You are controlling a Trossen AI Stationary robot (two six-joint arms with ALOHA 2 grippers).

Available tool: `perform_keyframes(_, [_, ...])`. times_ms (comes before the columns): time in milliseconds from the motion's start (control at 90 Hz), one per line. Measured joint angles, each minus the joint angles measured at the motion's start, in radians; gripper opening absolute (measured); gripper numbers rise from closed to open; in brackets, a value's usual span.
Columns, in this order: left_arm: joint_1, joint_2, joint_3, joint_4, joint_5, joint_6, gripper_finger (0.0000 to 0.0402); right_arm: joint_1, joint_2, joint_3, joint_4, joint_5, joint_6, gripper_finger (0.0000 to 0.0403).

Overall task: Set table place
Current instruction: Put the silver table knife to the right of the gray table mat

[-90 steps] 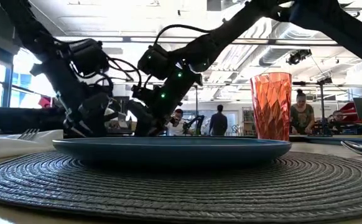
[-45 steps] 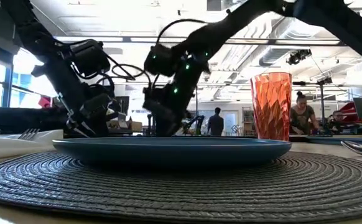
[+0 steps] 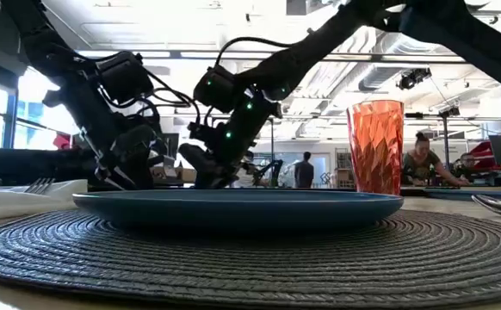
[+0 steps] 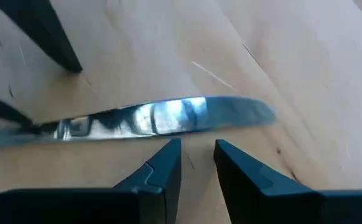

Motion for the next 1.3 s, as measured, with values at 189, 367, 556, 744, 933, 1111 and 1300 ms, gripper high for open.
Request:
perform_keyframes(189, [-0.010, 0.001, -0.001, 0.017, 0.006, -0.016, 0.0170, -0.001, 0.003, 0.000, 0.034, 0.021, -0.004, 0.0083])
perform_keyframes(367, [-0.011, 0.000, 0.002, 0.049, 0.023, -0.014, 0.0170, -0.020, 0.003, 0.000, 0.114, -0.027, -0.003, 0.0083])
perform_keyframes(556, [-0.002, -0.053, 0.052, -0.067, 0.006, 0.037, 0.0170, -0.027, -0.040, -0.001, 0.039, -0.054, -0.023, 0.0083])
perform_keyframes(744, [0.015, -0.167, 0.104, -0.261, -0.173, 0.189, 0.0170, -0.031, -0.060, 0.001, 0.061, -0.069, -0.059, 0.0083])
perform_keyframes(933, [0.095, -0.191, 0.033, -0.227, -0.182, 0.305, 0.0170, -0.030, -0.025, 0.001, 0.102, -0.087, -0.054, 0.0083])
perform_keyframes(1111, [0.169, -0.154, -0.063, -0.017, -0.062, 0.268, 0.0170, -0.015, 0.004, 0.001, 0.136, -0.090, -0.048, 0.0083])
perform_keyframes(1300, [0.203, -0.098, -0.096, 0.133, 0.005, 0.227, 0.0170, -0.010, 0.036, 0.002, 0.157, -0.084, -0.048, 0.0083])
